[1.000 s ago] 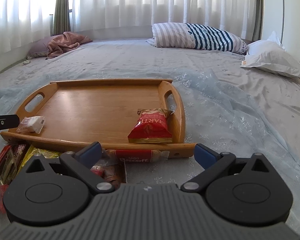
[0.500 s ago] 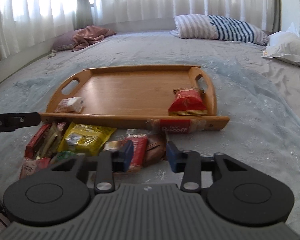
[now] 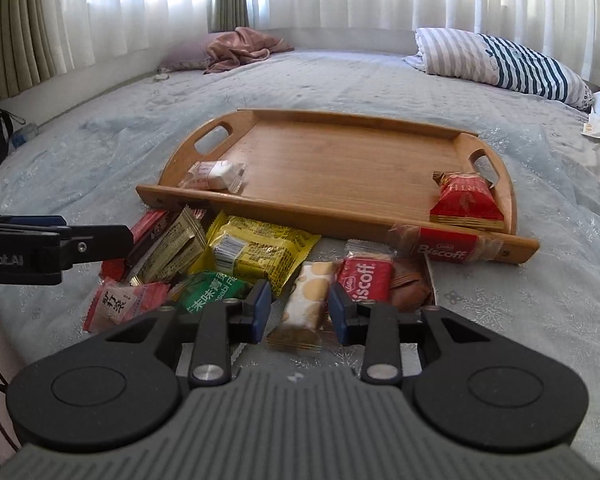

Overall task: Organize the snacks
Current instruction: 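Grasp the beige patterned bar with the right tool while the left tool grasps the pink-wrapped pastry, then carry the pink pastry in the left tool while the right tool carries the beige bar over the tray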

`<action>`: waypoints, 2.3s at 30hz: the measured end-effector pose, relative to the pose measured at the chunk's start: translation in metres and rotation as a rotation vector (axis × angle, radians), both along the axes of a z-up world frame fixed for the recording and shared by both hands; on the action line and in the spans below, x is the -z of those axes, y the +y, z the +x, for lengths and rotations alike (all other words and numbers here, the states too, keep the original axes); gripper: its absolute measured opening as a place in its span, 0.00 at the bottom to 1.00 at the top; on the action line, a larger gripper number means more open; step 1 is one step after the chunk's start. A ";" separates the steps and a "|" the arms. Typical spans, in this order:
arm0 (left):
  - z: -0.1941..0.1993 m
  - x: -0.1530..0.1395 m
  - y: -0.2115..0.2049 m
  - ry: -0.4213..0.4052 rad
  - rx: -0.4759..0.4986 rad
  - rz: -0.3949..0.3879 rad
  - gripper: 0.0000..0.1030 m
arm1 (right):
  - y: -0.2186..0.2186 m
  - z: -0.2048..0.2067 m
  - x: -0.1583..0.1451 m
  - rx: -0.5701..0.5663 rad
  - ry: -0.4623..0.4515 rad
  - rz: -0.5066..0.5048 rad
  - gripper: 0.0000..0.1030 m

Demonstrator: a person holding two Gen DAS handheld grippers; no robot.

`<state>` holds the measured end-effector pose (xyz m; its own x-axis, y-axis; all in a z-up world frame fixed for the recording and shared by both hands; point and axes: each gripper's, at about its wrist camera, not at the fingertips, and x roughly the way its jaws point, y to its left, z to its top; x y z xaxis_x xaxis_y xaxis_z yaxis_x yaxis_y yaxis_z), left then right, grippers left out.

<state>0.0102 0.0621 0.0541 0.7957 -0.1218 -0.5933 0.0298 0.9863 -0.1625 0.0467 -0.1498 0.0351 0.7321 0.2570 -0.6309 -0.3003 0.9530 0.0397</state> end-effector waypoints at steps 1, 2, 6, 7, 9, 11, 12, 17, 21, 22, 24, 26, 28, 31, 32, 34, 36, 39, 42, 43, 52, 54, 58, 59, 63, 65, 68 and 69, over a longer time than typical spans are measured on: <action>-0.001 0.001 0.000 0.009 0.004 -0.007 1.00 | 0.002 0.002 0.002 0.004 0.002 -0.013 0.45; -0.001 0.002 0.000 0.020 0.011 -0.018 1.00 | 0.004 0.003 0.003 0.008 0.003 -0.025 0.47; -0.008 0.007 -0.005 0.052 0.048 -0.052 1.00 | 0.008 0.005 0.007 0.004 -0.010 -0.061 0.49; -0.010 0.008 -0.009 0.060 0.054 -0.045 1.00 | 0.008 0.005 0.008 -0.001 -0.014 -0.070 0.49; -0.011 0.013 -0.013 0.078 0.061 -0.030 1.00 | 0.007 0.006 0.012 -0.005 -0.023 -0.079 0.48; -0.011 0.019 -0.014 0.103 0.056 -0.044 1.00 | 0.005 0.006 0.015 -0.008 -0.032 -0.088 0.46; -0.010 0.022 -0.014 0.122 0.054 -0.061 0.99 | 0.004 0.006 0.016 -0.011 -0.035 -0.089 0.44; -0.015 0.030 -0.024 0.116 0.049 -0.016 0.89 | -0.006 0.010 0.013 -0.012 -0.020 -0.050 0.40; -0.014 0.031 -0.027 0.103 0.017 -0.012 0.71 | -0.010 0.009 0.009 -0.004 -0.004 -0.019 0.26; -0.015 0.031 -0.028 0.094 0.014 -0.011 0.69 | -0.010 0.007 0.008 -0.005 -0.003 -0.019 0.26; -0.015 0.029 -0.029 0.081 0.025 0.007 0.64 | -0.012 0.005 0.007 -0.008 0.003 -0.010 0.26; -0.015 0.029 -0.029 0.077 0.029 0.015 0.63 | -0.015 0.004 0.005 -0.008 0.015 0.011 0.26; -0.014 0.029 -0.029 0.078 0.033 0.021 0.60 | -0.016 0.003 0.004 -0.003 0.019 0.016 0.26; -0.014 0.030 -0.028 0.081 0.034 0.020 0.59 | -0.007 0.000 0.008 -0.014 0.006 -0.043 0.40; -0.014 0.030 -0.027 0.079 0.029 0.017 0.59 | -0.003 -0.001 0.009 -0.020 -0.002 -0.071 0.43; -0.014 0.030 -0.027 0.081 0.028 0.014 0.59 | 0.003 -0.003 0.013 -0.027 -0.020 -0.117 0.44; -0.014 0.030 -0.027 0.080 0.026 0.019 0.59 | 0.006 -0.003 0.018 -0.025 -0.036 -0.140 0.44; -0.016 0.031 -0.029 0.076 0.031 0.035 0.59 | 0.011 -0.003 0.023 -0.028 -0.065 -0.176 0.44; -0.019 0.030 -0.028 0.074 0.033 0.029 0.57 | 0.013 -0.002 0.024 -0.040 -0.073 -0.173 0.36; -0.020 0.030 -0.028 0.074 0.031 0.024 0.57 | 0.012 -0.001 0.022 -0.044 -0.068 -0.163 0.32; -0.028 0.024 -0.023 0.054 0.033 0.013 0.54 | -0.017 0.003 0.009 0.018 -0.001 0.036 0.25; -0.029 0.023 -0.023 0.048 0.031 0.014 0.53 | -0.018 0.000 0.004 0.020 -0.018 0.028 0.25; -0.032 0.017 -0.019 0.027 0.016 -0.020 0.53 | -0.024 0.000 -0.004 0.026 -0.027 0.059 0.25; -0.032 0.014 -0.018 0.016 0.022 -0.021 0.53 | -0.026 0.000 -0.006 0.027 -0.029 0.070 0.25; -0.029 0.004 -0.020 -0.033 0.029 0.024 0.53 | -0.031 0.004 -0.012 0.038 -0.041 0.089 0.25; -0.025 0.000 -0.020 -0.045 0.028 0.020 0.53 | -0.031 0.006 -0.015 0.043 -0.051 0.092 0.25; -0.018 -0.002 -0.021 -0.051 0.033 0.016 0.53 | -0.032 0.008 -0.019 0.048 -0.065 0.102 0.25; -0.016 -0.003 -0.022 -0.054 0.033 0.018 0.53 | -0.032 0.009 -0.020 0.049 -0.069 0.104 0.25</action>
